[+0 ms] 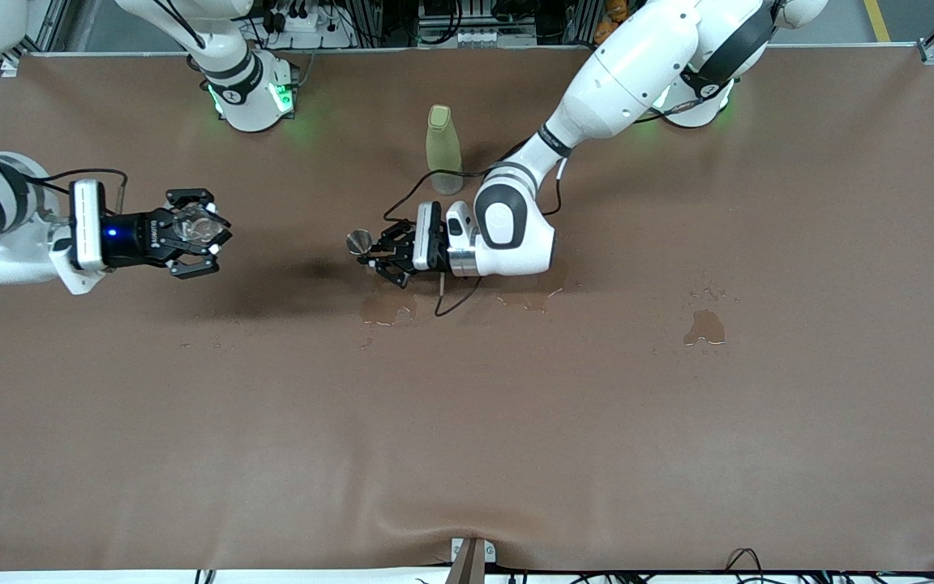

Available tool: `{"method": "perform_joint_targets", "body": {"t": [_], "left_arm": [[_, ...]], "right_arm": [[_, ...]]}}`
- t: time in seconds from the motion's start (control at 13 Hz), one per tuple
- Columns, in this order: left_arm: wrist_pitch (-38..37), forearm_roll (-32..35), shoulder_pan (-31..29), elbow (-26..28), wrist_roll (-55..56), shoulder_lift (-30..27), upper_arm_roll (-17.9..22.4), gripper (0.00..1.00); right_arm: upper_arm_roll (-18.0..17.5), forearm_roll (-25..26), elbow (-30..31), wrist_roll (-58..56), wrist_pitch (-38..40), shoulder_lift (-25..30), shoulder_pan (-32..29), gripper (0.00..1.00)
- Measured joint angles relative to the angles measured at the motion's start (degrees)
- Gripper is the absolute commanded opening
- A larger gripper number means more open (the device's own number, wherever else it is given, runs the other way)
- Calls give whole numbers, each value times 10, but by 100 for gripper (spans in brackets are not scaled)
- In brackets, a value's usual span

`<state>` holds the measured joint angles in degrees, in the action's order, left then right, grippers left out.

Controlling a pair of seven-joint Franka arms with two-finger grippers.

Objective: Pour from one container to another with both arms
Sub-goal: 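Carry the jigger and the beaker toward each other at table center, then raise the jigger above the beaker and tilt it with the left gripper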

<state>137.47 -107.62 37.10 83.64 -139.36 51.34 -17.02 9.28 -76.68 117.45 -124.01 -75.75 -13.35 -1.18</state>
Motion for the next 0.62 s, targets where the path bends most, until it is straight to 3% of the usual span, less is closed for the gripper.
{"method": "perform_joint_targets", "body": {"t": [0.31,0.62], "left_arm": [[24,-39,26,-12,4,2,0,0],[33,-50,34,-13,5,4,5,0]], "right_arm": [[-1,-85,73,-62,-56,0,70,0],[-1,-122,112,-104,-96,0,110,0]]}}
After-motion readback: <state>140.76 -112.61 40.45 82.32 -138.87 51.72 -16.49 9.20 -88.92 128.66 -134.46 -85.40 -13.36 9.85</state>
